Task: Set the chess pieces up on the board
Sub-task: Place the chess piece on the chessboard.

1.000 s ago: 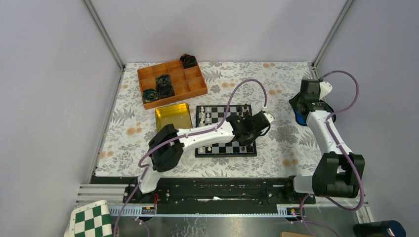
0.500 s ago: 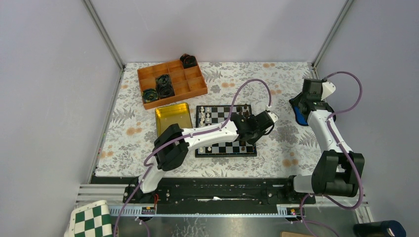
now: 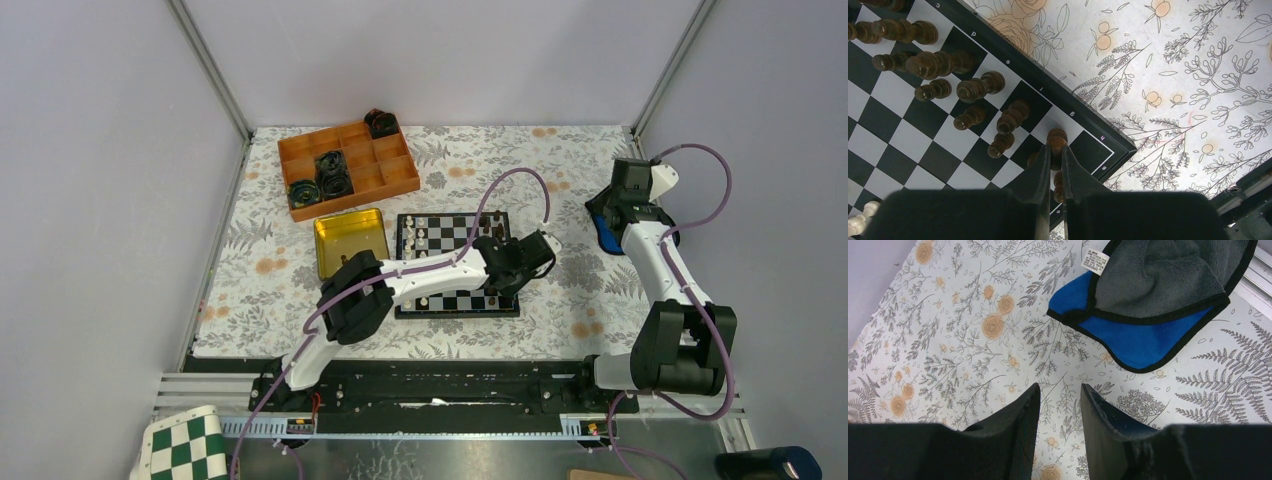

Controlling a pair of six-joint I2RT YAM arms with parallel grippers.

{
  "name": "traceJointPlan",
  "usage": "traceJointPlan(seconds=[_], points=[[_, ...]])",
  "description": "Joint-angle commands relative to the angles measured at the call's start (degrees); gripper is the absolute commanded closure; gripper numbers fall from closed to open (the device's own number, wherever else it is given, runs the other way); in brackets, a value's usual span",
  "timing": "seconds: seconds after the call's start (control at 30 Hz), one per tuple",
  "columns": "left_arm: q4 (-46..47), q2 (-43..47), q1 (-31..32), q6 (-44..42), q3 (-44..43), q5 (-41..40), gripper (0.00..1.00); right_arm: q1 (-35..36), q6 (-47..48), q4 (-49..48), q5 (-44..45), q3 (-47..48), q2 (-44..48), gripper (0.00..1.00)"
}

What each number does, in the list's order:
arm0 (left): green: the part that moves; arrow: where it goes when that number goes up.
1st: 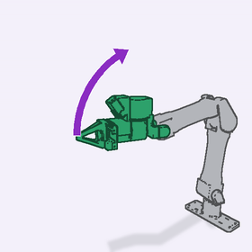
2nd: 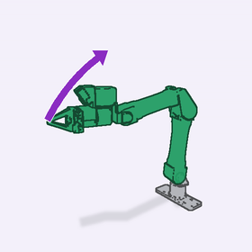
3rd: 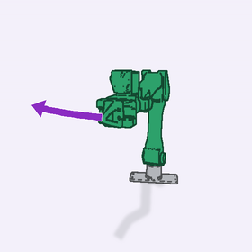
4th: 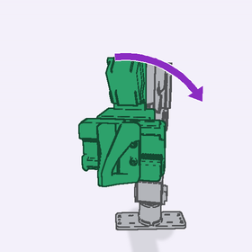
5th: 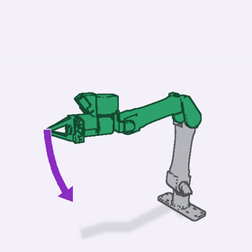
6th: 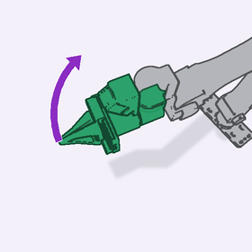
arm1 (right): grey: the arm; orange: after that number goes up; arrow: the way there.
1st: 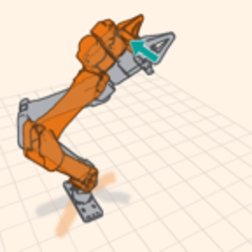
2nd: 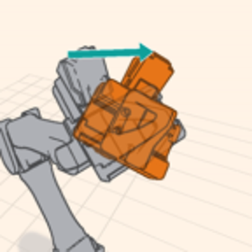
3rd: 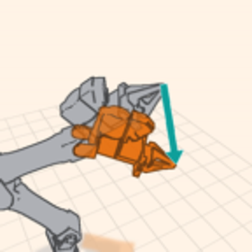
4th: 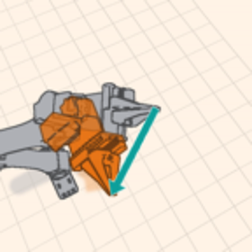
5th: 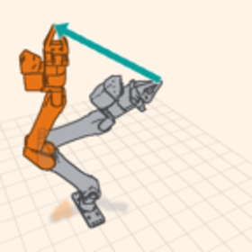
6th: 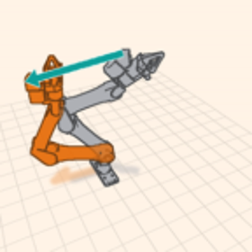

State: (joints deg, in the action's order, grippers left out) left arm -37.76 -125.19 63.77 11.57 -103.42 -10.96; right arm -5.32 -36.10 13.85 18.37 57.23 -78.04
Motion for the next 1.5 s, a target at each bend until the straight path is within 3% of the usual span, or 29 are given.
traceJointPlan(seconds=[0.0,0.27,0.77,1.03,1.3,1.47], points=[[2.0,-0.9,0.1,-1.3,-2.6,-1.2,0.98,-0.3,-0.2,-2.8,0.4,0.9,-0.3,0.58],[1.8,-1.6,0.1,-1.1,-3.1,-1.3,0.77,-0.3,0.4,-3.0,0.5,0.8,-0.8,0.58],[0.3,-0.4,0.0,0.2,-3.7,-3.3,0.72,-0.3,1.3,-3.2,0.5,1.0,-0.3,0.58],[-2.7,7.4,0.0,3.0,-4.7,-5.8,0.61,-0.3,2.5,-2.2,-0.2,2.4,0.7,0.58],[-5.5,15.0,0.0,5.1,-3.8,-8.6,0.38,-0.3,2.5,-2.5,-2.2,1.8,1.2,0.57],[-6.8,20.5,-0.1,8.0,0.0,-16.6,0.33,-0.3,2.5,-2.7,-2.5,1.6,1.7,0.57]])
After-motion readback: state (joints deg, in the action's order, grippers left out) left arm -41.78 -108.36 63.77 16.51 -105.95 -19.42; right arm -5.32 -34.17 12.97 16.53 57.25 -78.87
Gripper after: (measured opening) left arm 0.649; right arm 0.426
